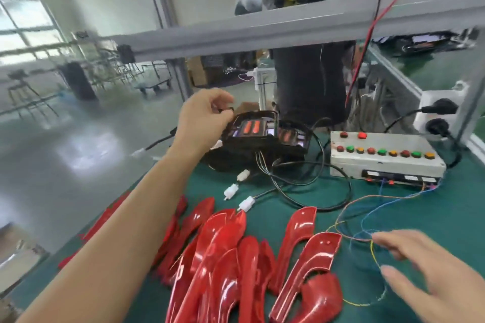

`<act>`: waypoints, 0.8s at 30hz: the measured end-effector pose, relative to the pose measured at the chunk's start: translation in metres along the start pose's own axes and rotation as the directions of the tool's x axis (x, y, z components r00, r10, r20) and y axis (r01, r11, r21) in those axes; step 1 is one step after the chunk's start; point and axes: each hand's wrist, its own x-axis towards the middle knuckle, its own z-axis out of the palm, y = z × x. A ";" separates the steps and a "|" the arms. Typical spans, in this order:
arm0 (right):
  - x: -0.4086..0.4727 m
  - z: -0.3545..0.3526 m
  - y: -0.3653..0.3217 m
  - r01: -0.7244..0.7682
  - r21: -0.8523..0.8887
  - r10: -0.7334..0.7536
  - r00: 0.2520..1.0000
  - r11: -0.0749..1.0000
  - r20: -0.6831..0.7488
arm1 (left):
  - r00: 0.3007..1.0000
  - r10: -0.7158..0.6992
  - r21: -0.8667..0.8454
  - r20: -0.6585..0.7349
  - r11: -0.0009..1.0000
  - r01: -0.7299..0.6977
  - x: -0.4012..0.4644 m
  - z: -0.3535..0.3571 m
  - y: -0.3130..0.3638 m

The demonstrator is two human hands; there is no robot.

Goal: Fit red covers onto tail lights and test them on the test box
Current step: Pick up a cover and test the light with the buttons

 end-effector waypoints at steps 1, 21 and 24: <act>0.004 0.007 -0.003 -0.028 0.022 0.028 1.000 0.999 -0.012 | 0.998 0.055 0.174 -0.026 0.984 -0.049 0.003 -0.002 -0.011; 0.039 0.021 -0.039 -0.041 0.085 0.039 0.999 0.996 0.027 | 0.796 0.602 0.576 0.065 0.628 -0.523 -0.020 0.045 -0.048; 0.050 0.012 -0.046 -0.091 0.447 0.099 0.995 0.890 0.005 | 0.694 0.719 0.529 -0.045 0.606 -0.594 -0.031 0.032 -0.025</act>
